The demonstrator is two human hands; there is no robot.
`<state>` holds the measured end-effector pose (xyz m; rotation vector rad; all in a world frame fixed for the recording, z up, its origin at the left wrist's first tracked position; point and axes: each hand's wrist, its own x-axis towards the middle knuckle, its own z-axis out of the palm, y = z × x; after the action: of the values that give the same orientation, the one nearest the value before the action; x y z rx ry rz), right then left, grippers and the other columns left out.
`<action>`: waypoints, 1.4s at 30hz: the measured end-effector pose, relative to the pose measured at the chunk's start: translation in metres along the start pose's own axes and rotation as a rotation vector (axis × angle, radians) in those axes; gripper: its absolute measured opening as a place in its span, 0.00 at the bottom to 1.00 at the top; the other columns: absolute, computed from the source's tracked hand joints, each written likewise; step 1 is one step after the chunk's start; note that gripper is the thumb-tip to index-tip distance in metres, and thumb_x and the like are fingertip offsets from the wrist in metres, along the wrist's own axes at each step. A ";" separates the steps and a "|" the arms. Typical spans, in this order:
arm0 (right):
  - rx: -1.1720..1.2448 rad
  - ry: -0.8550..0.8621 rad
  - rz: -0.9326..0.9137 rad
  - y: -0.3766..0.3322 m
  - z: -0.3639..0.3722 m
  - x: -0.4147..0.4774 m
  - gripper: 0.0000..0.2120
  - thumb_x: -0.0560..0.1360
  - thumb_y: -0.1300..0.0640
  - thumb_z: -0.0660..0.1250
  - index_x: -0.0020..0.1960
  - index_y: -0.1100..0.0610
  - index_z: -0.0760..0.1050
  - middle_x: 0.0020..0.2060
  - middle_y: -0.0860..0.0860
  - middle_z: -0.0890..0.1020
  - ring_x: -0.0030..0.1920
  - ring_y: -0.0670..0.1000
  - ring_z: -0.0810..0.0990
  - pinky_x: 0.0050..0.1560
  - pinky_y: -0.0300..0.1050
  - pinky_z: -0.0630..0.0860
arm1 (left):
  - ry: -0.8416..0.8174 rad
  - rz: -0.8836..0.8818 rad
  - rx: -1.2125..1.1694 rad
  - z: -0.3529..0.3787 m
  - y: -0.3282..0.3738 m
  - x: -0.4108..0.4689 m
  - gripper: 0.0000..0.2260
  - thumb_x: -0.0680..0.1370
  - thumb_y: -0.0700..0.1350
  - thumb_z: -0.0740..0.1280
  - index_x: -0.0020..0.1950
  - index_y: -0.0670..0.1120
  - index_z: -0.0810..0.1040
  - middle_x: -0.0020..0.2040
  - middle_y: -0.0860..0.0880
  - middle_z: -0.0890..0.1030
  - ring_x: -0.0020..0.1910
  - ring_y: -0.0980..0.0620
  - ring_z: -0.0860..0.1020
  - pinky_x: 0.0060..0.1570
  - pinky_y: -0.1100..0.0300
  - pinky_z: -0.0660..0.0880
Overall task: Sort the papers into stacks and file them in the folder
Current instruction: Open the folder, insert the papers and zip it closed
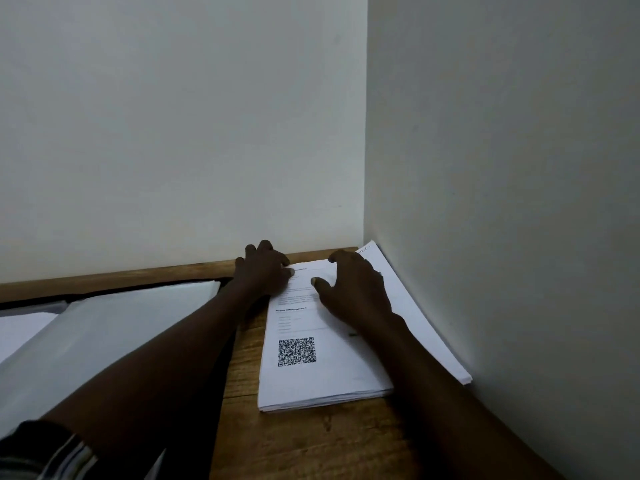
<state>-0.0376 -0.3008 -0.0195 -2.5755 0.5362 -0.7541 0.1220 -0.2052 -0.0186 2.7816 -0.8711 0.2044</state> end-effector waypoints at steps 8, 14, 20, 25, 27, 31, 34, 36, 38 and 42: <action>-0.006 0.001 0.068 0.005 -0.001 0.002 0.23 0.76 0.46 0.66 0.67 0.55 0.69 0.66 0.52 0.73 0.67 0.56 0.70 0.66 0.51 0.67 | 0.038 0.001 -0.136 -0.012 0.006 -0.002 0.08 0.78 0.51 0.68 0.48 0.47 0.77 0.55 0.47 0.74 0.63 0.43 0.72 0.61 0.48 0.69; -0.033 -0.076 0.145 0.018 0.001 0.000 0.20 0.76 0.49 0.66 0.65 0.56 0.70 0.64 0.54 0.74 0.65 0.56 0.71 0.62 0.49 0.68 | 0.012 0.014 -0.229 -0.019 0.002 -0.009 0.05 0.76 0.44 0.68 0.40 0.50 0.76 0.52 0.45 0.81 0.57 0.43 0.77 0.60 0.47 0.74; -0.079 0.046 0.171 0.021 -0.005 0.002 0.20 0.73 0.55 0.65 0.64 0.57 0.71 0.64 0.55 0.73 0.66 0.57 0.70 0.65 0.50 0.68 | -0.043 0.011 -0.070 -0.019 -0.003 -0.011 0.08 0.76 0.53 0.70 0.51 0.50 0.81 0.56 0.49 0.78 0.60 0.46 0.74 0.61 0.48 0.70; -0.074 0.032 0.168 0.020 -0.005 0.001 0.21 0.73 0.52 0.67 0.64 0.57 0.71 0.62 0.54 0.75 0.64 0.57 0.71 0.63 0.50 0.68 | -0.009 0.035 -0.157 -0.019 -0.006 -0.014 0.12 0.76 0.51 0.70 0.37 0.50 0.72 0.41 0.51 0.74 0.52 0.45 0.77 0.54 0.52 0.75; -0.062 0.033 0.169 0.020 -0.004 0.001 0.22 0.73 0.51 0.67 0.64 0.57 0.71 0.62 0.54 0.75 0.65 0.57 0.71 0.64 0.50 0.69 | 0.010 0.046 -0.216 -0.020 -0.007 -0.019 0.13 0.77 0.49 0.70 0.35 0.50 0.71 0.37 0.52 0.74 0.46 0.47 0.76 0.44 0.57 0.72; -0.039 0.005 0.192 0.024 0.000 -0.002 0.22 0.73 0.47 0.67 0.63 0.57 0.72 0.62 0.55 0.75 0.64 0.57 0.72 0.63 0.49 0.69 | 0.060 0.044 -0.365 -0.024 -0.010 -0.028 0.10 0.77 0.47 0.70 0.38 0.47 0.74 0.36 0.53 0.75 0.41 0.51 0.74 0.32 0.64 0.66; -0.001 -0.008 0.225 0.026 0.001 -0.004 0.23 0.73 0.50 0.68 0.64 0.58 0.70 0.62 0.57 0.73 0.63 0.60 0.73 0.61 0.50 0.70 | 0.026 -0.027 -0.645 -0.024 -0.014 -0.032 0.06 0.75 0.43 0.74 0.42 0.47 0.77 0.43 0.49 0.79 0.42 0.52 0.75 0.33 0.63 0.69; 0.039 0.040 0.242 0.027 -0.004 -0.003 0.20 0.73 0.57 0.67 0.63 0.60 0.69 0.59 0.59 0.74 0.61 0.62 0.74 0.58 0.50 0.72 | -0.014 -0.092 -0.904 -0.023 -0.017 -0.037 0.08 0.74 0.35 0.73 0.46 0.46 0.78 0.48 0.43 0.79 0.45 0.48 0.76 0.39 0.61 0.71; 0.072 0.093 0.272 0.028 -0.009 -0.001 0.20 0.73 0.62 0.66 0.63 0.61 0.68 0.58 0.60 0.76 0.60 0.62 0.76 0.54 0.49 0.73 | -0.024 -0.114 -1.041 -0.023 -0.021 -0.042 0.12 0.73 0.30 0.70 0.49 0.46 0.78 0.49 0.38 0.78 0.46 0.44 0.76 0.44 0.55 0.71; 0.118 0.153 0.313 0.029 -0.015 -0.001 0.22 0.74 0.61 0.68 0.66 0.61 0.68 0.59 0.61 0.78 0.59 0.62 0.77 0.52 0.48 0.75 | 0.072 -0.119 -1.147 -0.021 -0.026 -0.047 0.12 0.74 0.29 0.69 0.51 0.45 0.77 0.42 0.40 0.79 0.41 0.44 0.75 0.41 0.55 0.70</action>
<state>-0.0543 -0.3285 -0.0219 -2.2640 0.8894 -0.8466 0.0970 -0.1536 -0.0118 1.7197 -0.5263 -0.1760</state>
